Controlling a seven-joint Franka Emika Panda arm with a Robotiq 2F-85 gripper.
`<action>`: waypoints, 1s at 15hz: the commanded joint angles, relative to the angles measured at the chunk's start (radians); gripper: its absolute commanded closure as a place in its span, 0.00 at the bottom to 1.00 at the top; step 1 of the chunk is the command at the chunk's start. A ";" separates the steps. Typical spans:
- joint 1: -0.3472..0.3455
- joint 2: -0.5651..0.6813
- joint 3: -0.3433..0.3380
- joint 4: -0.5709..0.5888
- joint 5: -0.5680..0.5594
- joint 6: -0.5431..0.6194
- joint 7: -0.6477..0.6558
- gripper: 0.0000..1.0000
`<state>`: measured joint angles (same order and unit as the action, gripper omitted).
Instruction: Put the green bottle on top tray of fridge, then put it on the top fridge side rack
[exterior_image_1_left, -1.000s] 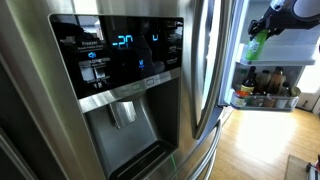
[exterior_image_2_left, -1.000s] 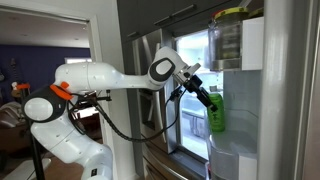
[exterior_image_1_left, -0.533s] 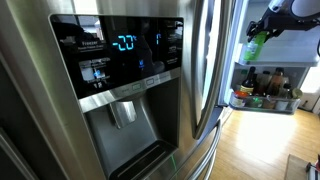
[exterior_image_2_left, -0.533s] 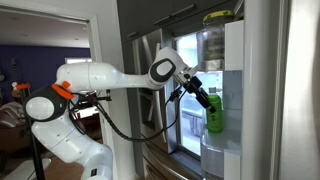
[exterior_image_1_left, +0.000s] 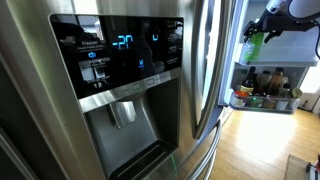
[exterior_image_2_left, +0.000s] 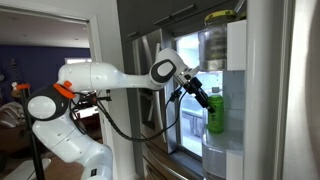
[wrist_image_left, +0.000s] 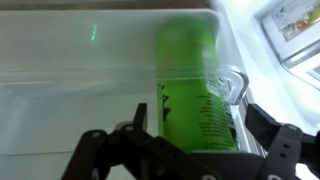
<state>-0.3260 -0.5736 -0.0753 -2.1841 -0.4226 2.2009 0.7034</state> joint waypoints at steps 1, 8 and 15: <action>-0.020 -0.006 0.020 0.012 0.002 -0.013 -0.033 0.01; -0.027 -0.019 0.096 0.119 -0.015 -0.184 -0.040 0.00; -0.014 -0.059 0.157 0.240 -0.103 -0.395 -0.045 0.00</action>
<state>-0.3406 -0.6090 0.0622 -1.9806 -0.4778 1.8816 0.6695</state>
